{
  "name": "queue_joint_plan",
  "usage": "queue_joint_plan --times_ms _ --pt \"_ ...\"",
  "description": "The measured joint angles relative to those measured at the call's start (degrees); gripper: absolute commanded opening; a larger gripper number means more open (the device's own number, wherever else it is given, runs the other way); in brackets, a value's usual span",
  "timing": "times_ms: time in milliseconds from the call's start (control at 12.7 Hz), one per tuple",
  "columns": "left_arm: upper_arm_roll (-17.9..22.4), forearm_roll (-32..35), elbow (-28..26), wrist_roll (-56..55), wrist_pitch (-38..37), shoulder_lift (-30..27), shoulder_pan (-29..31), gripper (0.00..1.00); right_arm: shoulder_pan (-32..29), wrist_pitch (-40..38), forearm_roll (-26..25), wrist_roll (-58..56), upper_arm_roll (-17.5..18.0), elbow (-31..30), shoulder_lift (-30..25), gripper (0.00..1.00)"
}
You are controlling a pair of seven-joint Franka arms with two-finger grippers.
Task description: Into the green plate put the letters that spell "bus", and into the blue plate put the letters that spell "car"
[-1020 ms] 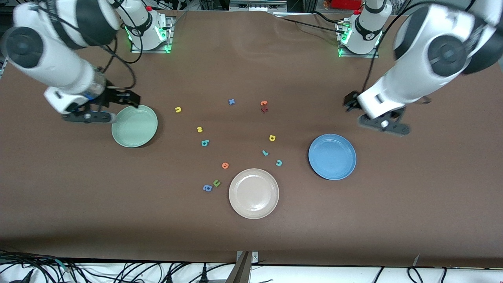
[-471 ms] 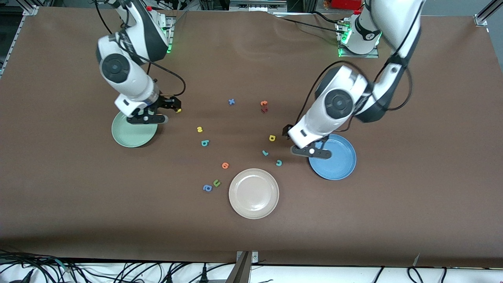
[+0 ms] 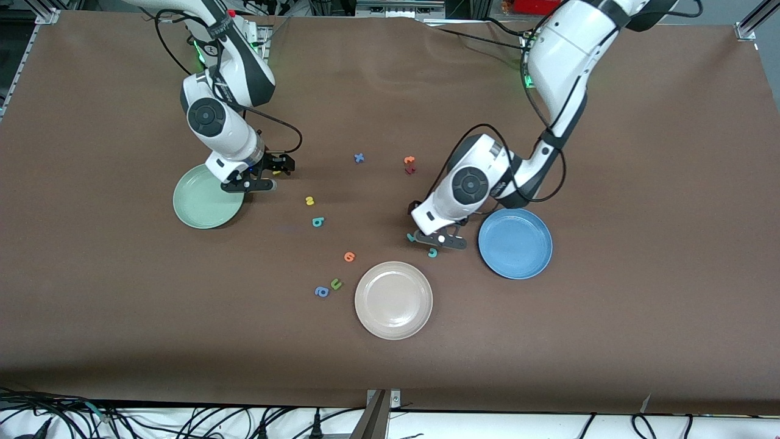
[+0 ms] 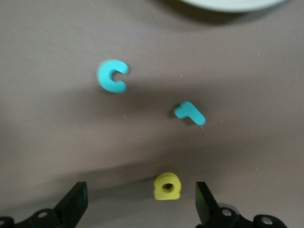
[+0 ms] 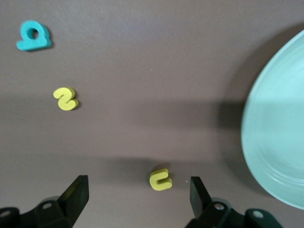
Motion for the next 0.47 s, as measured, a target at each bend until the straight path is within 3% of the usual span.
queue_joint_plan --times_ms 78,235,314,471 --pt "0.15 0.45 0.01 -0.41 0.00 0.25 -0.87 1.00 0.00 1.49 -0.02 -0.01 0.00 -0.90 0.78 0.72" --pt "0.39 3.54 0.07 -3.36 0.00 0.41 -1.98 0.98 0.00 2.04 -0.19 -0.47 0.01 -1.48 1.69 0.72" --pt "0.46 4.84 0.10 -4.77 0.00 0.41 -2.20 0.90 0.00 2.05 -0.60 -0.84 0.01 -1.58 1.83 0.72" --pt "0.57 5.43 0.10 -5.28 -0.04 0.62 -2.78 0.88 0.00 2.05 -1.19 -1.20 0.03 -2.30 1.88 0.72"
